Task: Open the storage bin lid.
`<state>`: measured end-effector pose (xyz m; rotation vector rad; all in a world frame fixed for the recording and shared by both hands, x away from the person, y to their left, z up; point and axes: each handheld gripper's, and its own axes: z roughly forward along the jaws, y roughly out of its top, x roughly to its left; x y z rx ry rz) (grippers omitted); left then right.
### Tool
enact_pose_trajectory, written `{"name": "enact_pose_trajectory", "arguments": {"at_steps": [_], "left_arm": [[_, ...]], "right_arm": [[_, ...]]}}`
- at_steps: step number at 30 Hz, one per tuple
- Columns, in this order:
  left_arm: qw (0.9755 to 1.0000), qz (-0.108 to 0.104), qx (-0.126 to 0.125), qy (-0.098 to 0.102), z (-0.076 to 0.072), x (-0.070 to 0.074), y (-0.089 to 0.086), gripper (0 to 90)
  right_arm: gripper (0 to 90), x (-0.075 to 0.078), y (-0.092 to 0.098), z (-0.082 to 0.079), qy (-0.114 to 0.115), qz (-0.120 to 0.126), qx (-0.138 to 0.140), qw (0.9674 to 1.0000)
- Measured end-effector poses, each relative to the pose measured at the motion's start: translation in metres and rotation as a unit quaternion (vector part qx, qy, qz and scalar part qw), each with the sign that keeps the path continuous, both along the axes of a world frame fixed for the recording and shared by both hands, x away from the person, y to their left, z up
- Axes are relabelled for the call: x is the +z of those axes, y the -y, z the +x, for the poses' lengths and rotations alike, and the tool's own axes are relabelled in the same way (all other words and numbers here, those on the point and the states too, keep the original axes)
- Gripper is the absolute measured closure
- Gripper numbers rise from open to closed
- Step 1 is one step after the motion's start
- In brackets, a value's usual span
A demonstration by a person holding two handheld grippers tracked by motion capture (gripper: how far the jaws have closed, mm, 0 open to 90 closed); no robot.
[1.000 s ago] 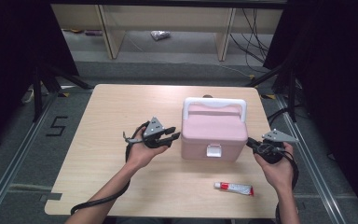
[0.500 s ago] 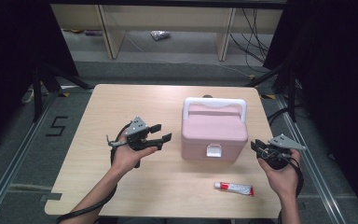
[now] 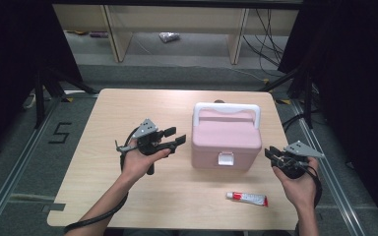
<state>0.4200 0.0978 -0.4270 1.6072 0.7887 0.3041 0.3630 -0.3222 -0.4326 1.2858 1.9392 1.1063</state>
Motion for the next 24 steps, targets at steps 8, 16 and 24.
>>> {"name": "enact_pose_trajectory", "arguments": {"at_steps": [8,16,24], "left_arm": [[0.9999,-0.007,0.008,0.000,0.014,0.013,0.015,49.5],[0.9998,0.005,0.018,-0.008,0.037,0.026,0.035,50.1],[0.9993,0.015,0.017,-0.031,0.059,0.024,0.051,51.6]], "right_arm": [[75.7,0.002,-0.002,-0.002,0.006,0.007,-0.006,0.9999],[75.6,0.004,-0.005,-0.002,0.011,0.010,-0.012,0.9998],[75.2,0.004,-0.007,0.000,0.009,0.014,-0.007,0.9998]]}}
